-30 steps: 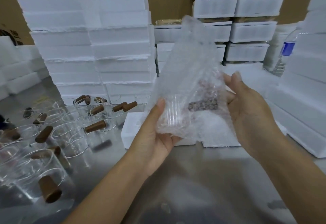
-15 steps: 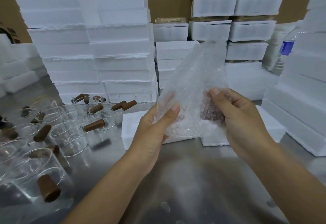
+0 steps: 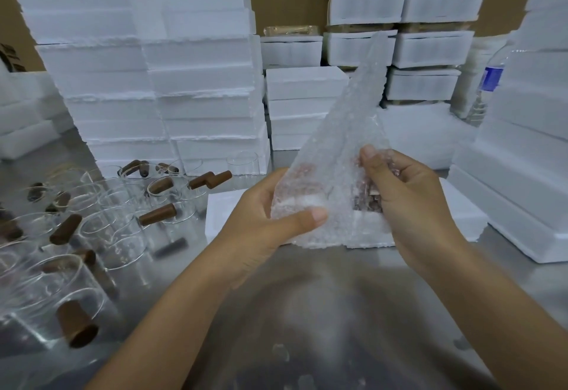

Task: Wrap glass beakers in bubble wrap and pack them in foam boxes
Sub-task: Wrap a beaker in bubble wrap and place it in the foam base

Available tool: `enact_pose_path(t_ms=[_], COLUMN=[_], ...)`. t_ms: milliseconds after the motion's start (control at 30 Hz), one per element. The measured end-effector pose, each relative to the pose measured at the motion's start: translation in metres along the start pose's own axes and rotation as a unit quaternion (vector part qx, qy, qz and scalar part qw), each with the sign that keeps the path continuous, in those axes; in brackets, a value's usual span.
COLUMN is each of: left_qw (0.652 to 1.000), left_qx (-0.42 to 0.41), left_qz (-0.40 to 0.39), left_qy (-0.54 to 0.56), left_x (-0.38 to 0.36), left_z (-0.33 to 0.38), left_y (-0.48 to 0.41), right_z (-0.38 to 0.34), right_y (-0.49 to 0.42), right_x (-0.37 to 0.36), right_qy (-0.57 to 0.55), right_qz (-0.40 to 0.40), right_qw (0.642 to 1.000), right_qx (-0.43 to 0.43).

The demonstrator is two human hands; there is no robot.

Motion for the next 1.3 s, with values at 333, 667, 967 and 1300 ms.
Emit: enact_pose_path(t_ms=[333,667,967,1300], left_qw=[0.989,0.996,0.999,0.996], left_qx=[0.058,0.045,0.037,-0.024], left_qz=[0.012,0.032,0.007,0.062], left_qy=[0.135,0.074,0.009,-0.054], left_x=[-0.019,-0.006,-0.013,-0.009], left_z=[-0.011,-0.008,-0.007,0.003], left_y=[0.001,0.0,0.001,-0.001], right_z=[-0.001,-0.011,-0.014,-0.009], right_y=[0.003,0.0,0.007,0.021], right_x=[-0.004,-0.001,-0.009,-0.029], right_qy=[-0.065,0.02,0.1,0.26], right_qz=[-0.044,-0.044,-0.09,-0.227], right_qw=[0.996,0.998,0.983,0.924], right_qx=[-0.052,0.039,0.127,0.165])
Point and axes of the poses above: each hand's wrist, its own y-axis away from the middle knuckle, its own x-axis out of the back of the hand, z = x × y, the point moved 5 cm from there along -y, towards the middle knuckle, and after that the axes turned 13 degrees about -y, right-handed, at the moved point
